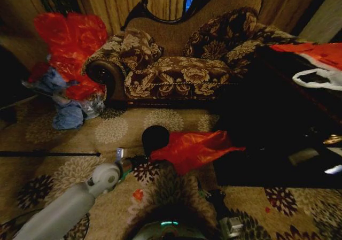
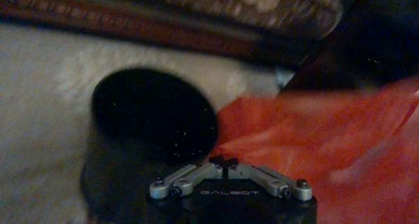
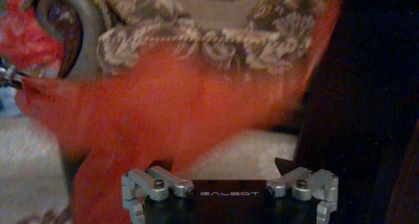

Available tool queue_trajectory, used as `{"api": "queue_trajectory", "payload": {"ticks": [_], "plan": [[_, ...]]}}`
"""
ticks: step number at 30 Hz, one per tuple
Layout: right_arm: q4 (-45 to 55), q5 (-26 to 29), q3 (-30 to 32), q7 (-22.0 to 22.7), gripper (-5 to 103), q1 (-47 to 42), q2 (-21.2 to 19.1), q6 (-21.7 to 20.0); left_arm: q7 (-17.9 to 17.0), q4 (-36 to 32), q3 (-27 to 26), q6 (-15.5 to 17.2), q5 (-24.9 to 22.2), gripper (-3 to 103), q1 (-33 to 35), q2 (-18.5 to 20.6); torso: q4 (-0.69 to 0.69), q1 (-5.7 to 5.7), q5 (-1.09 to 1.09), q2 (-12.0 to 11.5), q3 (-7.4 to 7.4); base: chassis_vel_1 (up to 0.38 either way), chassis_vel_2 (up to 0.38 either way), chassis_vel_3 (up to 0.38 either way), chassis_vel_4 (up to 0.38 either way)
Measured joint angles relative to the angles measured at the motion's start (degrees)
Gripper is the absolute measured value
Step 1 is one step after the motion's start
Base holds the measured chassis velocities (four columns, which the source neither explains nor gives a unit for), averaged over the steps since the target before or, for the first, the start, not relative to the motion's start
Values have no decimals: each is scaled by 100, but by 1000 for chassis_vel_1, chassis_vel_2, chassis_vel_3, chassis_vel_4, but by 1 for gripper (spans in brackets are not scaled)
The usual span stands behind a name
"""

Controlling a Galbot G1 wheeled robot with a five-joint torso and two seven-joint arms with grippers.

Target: Place a garbage bag over the trash bin.

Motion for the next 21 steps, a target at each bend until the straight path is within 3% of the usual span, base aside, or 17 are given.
{"api": "queue_trajectory", "payload": {"ticks": [6, 8, 11, 17, 19, 21], "plan": [[521, 484, 172, 97, 100, 29, -501, -273, -182, 81, 424, -38, -178, 0, -687, -254, -1, 0, 2, 0, 0, 0, 0, 0, 0], [860, 910, 380, 129, 100, 13, -845, -475, -270, 162, 605, -48, -268, 0, -949, -337, -2, 0, 1, 0, 1, 0, 0, 0, 0], [1036, 1175, 480, 151, 100, 48, -1008, -630, -287, 172, 659, -49, -290, 0, -1018, -360, -1, 0, 0, 0, 1, 0, 0, 0, 0], [1501, 2486, 554, 465, 100, 587, -1755, -1513, -354, 77, 742, -56, -385, 0, -1098, -381, 1, 0, 1, -1, 1, 0, 0, 0, 0], [1511, 2616, 537, 501, 100, 653, -1836, -1592, -381, 61, 743, -56, -399, 0, -1101, -382, 1, 0, -1, -1, 1, 0, 0, 0, 0], [1383, 2905, 361, 527, 100, 896, -2040, -1778, -648, -50, 772, -55, -575, 0, -1174, -406, 3, 0, -2, -2, 1, 0, 0, 0, 0]]}}
